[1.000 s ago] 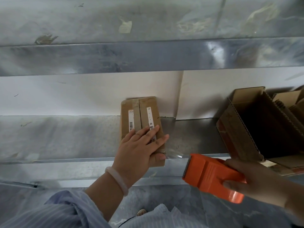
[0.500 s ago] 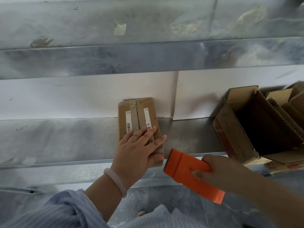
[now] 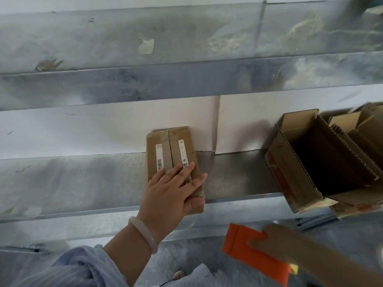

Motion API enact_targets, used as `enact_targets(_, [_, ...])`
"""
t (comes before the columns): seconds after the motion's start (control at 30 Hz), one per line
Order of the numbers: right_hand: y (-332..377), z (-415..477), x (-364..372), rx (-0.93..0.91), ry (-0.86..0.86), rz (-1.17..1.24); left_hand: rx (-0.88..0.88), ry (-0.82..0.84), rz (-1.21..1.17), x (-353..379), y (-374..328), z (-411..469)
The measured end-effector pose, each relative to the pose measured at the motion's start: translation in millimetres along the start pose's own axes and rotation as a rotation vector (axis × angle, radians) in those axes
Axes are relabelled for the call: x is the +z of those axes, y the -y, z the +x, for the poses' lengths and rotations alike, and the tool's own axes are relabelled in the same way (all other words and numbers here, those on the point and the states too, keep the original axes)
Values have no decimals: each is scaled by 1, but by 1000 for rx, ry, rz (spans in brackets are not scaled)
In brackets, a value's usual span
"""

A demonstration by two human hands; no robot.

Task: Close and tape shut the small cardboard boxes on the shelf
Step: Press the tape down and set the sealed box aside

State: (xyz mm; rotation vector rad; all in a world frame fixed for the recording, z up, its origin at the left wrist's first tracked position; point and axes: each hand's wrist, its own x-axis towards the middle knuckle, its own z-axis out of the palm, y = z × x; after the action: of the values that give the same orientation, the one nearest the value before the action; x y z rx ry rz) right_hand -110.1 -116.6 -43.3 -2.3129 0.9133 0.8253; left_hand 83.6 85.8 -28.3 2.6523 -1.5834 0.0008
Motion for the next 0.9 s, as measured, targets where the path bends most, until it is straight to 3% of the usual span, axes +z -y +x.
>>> enact_targets(0.13, [-3, -6, -2, -21, -9, 57, 9, 8, 14, -1, -1, 3])
enact_targets(0.43, [-5, -15, -47, -109, -351, 111, 30, 119, 43, -10, -10, 7])
enact_targets(0.73, [13, 44, -62, -291, -550, -401, -87, 156, 48, -27, -31, 9])
enact_targets(0.9, [10, 71, -59, -298, -598, -487, -114, 171, 65, -30, -37, 10])
